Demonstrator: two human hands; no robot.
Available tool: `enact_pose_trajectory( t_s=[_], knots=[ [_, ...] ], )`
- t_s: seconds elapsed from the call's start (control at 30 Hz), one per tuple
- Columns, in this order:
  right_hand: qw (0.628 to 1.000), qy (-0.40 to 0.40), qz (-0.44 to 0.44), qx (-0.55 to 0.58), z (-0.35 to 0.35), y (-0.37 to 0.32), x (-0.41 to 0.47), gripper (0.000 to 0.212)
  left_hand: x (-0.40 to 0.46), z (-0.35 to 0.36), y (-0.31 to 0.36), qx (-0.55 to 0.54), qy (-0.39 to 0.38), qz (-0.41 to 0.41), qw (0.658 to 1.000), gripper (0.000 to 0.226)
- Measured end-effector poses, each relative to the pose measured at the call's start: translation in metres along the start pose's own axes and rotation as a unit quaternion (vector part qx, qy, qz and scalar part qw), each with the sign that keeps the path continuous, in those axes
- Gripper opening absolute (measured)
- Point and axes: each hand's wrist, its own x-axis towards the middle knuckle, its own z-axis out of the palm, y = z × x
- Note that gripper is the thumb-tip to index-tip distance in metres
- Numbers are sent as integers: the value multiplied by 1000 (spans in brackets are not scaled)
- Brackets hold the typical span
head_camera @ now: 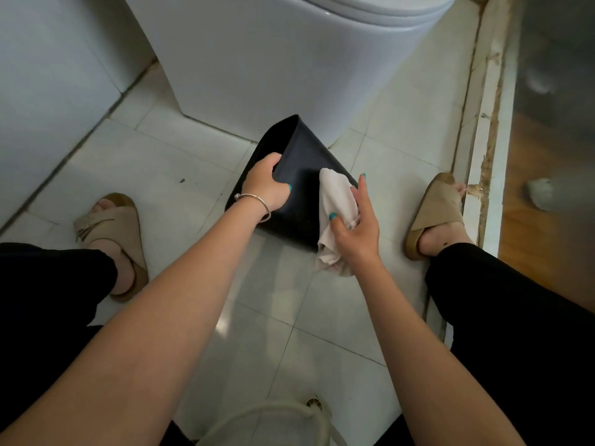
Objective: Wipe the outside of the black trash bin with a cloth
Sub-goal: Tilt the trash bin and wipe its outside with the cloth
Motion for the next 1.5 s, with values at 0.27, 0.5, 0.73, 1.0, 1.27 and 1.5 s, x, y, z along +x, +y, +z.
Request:
enact_pose_trajectory(
  t_s=[0.27,0.5,0.73,1.0,1.27,1.5],
  knots=[
    [990,-112,-46,-79,-12,-33,-1,98,-7,-48,10,233,-18,94,968,39],
    [958,-203,-92,-178,-17,-55,11,108,-20,-61,12,424,-21,156,892,55],
    [939,-242,-101,-220,-11,-61,26,99,-11,-68,-8,431,-14,192,882,58],
    [948,-220,-84,-215,6,-47,39,79,18,-69,-19,435,-26,236,868,65],
    [957,-212,-73,-183,16,-53,48,81,45,-75,-21,416,-9,248,875,59],
    [957,-216,-65,-182,19,-57,52,86,55,-76,-27,376,47,219,899,41]
  ],
)
